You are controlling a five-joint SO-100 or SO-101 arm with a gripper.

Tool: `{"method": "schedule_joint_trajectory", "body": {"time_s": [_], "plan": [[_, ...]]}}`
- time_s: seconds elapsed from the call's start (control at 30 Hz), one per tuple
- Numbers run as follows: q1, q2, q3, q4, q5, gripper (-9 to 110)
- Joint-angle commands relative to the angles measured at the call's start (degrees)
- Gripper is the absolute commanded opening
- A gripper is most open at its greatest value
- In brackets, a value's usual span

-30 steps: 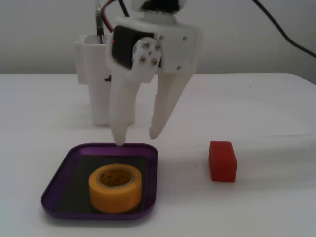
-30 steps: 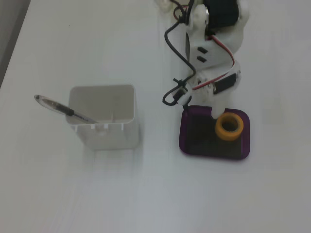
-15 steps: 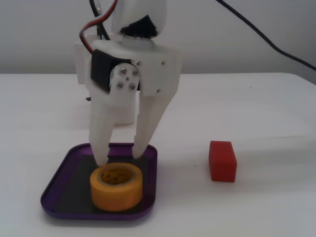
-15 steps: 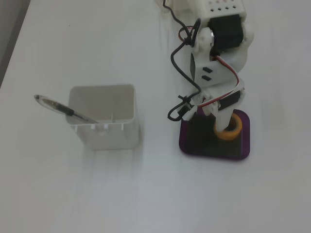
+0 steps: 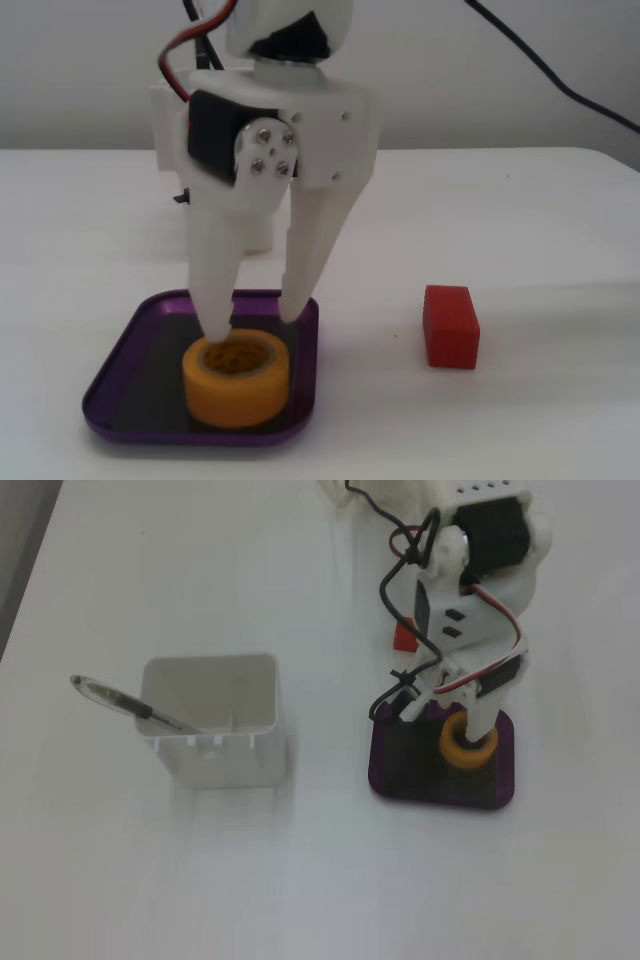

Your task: Remove the yellow tape from the box.

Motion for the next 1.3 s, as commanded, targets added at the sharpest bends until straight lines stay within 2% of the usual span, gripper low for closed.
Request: {"method": "schedule_joint_trajectory", "body": {"time_s": [0.0, 0.63, 1.13, 1.27], "plan": [[-1.4, 3.3, -3.1, 0.9, 0.4, 15], [-1.1, 3.1, -2.1, 0.0, -0.4, 15], [-1.1, -5.7, -3.1, -0.1, -0.5, 14], [-1.1, -5.7, -3.1, -1.9, -0.1, 9]]}}
